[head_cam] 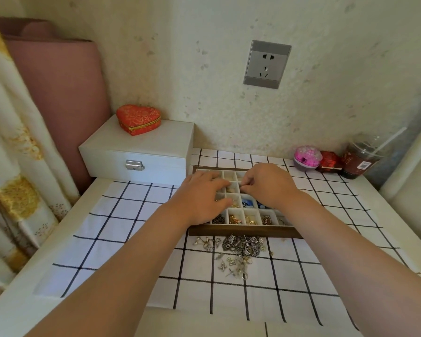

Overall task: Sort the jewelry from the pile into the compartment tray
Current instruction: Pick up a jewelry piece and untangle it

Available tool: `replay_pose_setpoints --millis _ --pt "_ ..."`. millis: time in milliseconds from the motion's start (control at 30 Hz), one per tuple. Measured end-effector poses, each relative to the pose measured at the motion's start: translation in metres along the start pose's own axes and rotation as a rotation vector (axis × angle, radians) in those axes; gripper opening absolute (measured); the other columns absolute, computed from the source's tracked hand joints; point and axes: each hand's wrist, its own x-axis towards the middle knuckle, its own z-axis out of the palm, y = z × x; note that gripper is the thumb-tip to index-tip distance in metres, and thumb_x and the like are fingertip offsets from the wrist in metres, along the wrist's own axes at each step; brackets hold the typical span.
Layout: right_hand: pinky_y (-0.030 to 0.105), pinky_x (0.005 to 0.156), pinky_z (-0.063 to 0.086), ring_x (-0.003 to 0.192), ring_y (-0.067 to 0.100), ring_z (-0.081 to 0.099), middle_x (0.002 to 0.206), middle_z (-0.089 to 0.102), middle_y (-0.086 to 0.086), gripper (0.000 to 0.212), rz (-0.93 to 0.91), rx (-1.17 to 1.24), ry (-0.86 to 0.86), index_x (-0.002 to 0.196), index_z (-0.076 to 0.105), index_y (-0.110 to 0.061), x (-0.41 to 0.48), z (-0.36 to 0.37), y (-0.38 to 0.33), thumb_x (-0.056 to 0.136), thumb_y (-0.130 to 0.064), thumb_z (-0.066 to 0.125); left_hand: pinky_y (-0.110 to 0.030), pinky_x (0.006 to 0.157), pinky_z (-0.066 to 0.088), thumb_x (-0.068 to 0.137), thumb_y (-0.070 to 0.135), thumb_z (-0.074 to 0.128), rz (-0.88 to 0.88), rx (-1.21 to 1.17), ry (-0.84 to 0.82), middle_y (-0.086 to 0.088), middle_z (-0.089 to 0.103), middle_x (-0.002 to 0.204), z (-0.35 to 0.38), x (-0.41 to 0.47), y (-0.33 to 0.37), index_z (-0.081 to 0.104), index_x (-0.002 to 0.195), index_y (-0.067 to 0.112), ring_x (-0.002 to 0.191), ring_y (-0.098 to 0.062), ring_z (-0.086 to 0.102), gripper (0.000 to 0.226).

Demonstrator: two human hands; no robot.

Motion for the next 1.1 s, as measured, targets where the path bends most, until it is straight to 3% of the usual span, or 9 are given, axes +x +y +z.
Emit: replay_pose_setpoints --millis 233,367,500,633,767,900,1000,1100 --pt "0.030 0.075 0.053 0.082 0.005 0.061 0.085 0.063 -0.019 0.010 -0.007 0.093 0.019 0.096 0.076 -0.034 -0.014 -0.018 0.003 0.092 -0.034 0.067 -0.046 0.118 0.026 0.095 0.053 0.052 0.033 -0.051 0.061 0.006 0.039 0.153 -0.005 -0.012 0.004 0.045 0.143 0.035 0.143 -0.016 0.026 0.053" --pt "0.027 0.071 0.050 0.085 0.003 0.062 0.088 0.063 -0.019 0.009 -0.067 0.136 0.036 0.094 0.074 -0.036 -0.040 -0.033 -0.004 0.092 -0.031 0.067 -0.039 0.105 0.040 0.094 0.046 0.056 0.112 -0.072 0.153 0.010 0.052 0.130 -0.007 -0.026 0.009 0.056 0.134 0.035 0.124 -0.011 0.041 0.041" --pt "0.028 0.080 0.054 0.085 -0.001 0.062 0.088 0.068 -0.017 0.008 -0.169 0.207 -0.095 0.088 0.075 -0.037 -0.073 -0.043 -0.008 0.086 -0.030 0.074 -0.033 0.088 0.045 0.090 0.041 0.061 0.214 -0.060 0.225 0.012 0.056 0.104 -0.009 -0.045 0.019 0.067 0.114 0.033 0.101 -0.008 0.047 0.025" --pt "0.023 0.075 0.053 0.080 -0.002 0.062 0.084 0.067 -0.018 0.011 -0.232 0.155 -0.218 0.089 0.076 -0.039 -0.097 -0.040 -0.012 0.084 -0.028 0.076 -0.027 0.081 0.039 0.086 0.033 0.065 0.301 -0.062 0.251 0.014 0.055 0.092 -0.007 -0.066 0.032 0.070 0.102 0.032 0.089 -0.005 0.045 0.016" --pt "0.019 0.068 0.050 0.075 -0.002 0.061 0.081 0.067 -0.018 0.014 -0.261 0.060 -0.295 0.096 0.075 -0.038 -0.113 -0.030 -0.008 0.083 -0.031 0.074 -0.028 0.080 0.042 0.088 0.036 0.061 0.364 -0.037 0.166 0.012 0.055 0.093 0.001 -0.082 0.044 0.071 0.107 0.034 0.090 -0.007 0.047 0.022" --pt "0.019 0.066 0.048 0.074 -0.003 0.058 0.080 0.064 -0.019 0.013 -0.311 0.028 -0.236 0.098 0.075 -0.038 -0.119 -0.020 -0.006 0.085 -0.036 0.072 -0.029 0.074 0.045 0.090 0.037 0.061 0.378 0.022 0.130 0.009 0.057 0.094 0.004 -0.089 0.043 0.072 0.105 0.033 0.089 -0.010 0.047 0.020" --pt "0.013 0.062 0.040 0.079 0.000 0.059 0.079 0.061 -0.022 0.011 -0.364 0.000 -0.190 0.095 0.077 -0.036 -0.120 -0.016 -0.008 0.088 -0.037 0.069 -0.023 0.071 0.039 0.090 0.038 0.062 0.366 0.027 0.107 0.010 0.057 0.094 0.001 -0.089 0.042 0.074 0.102 0.033 0.089 -0.007 0.046 0.018" --pt "0.012 0.066 0.043 0.084 -0.001 0.061 0.085 0.065 -0.022 0.008 -0.360 0.062 -0.220 0.094 0.076 -0.035 -0.120 -0.018 -0.008 0.089 -0.035 0.069 -0.019 0.072 0.036 0.091 0.038 0.064 0.323 -0.012 0.083 0.014 0.058 0.097 -0.004 -0.089 0.044 0.072 0.108 0.034 0.091 -0.003 0.047 0.020"
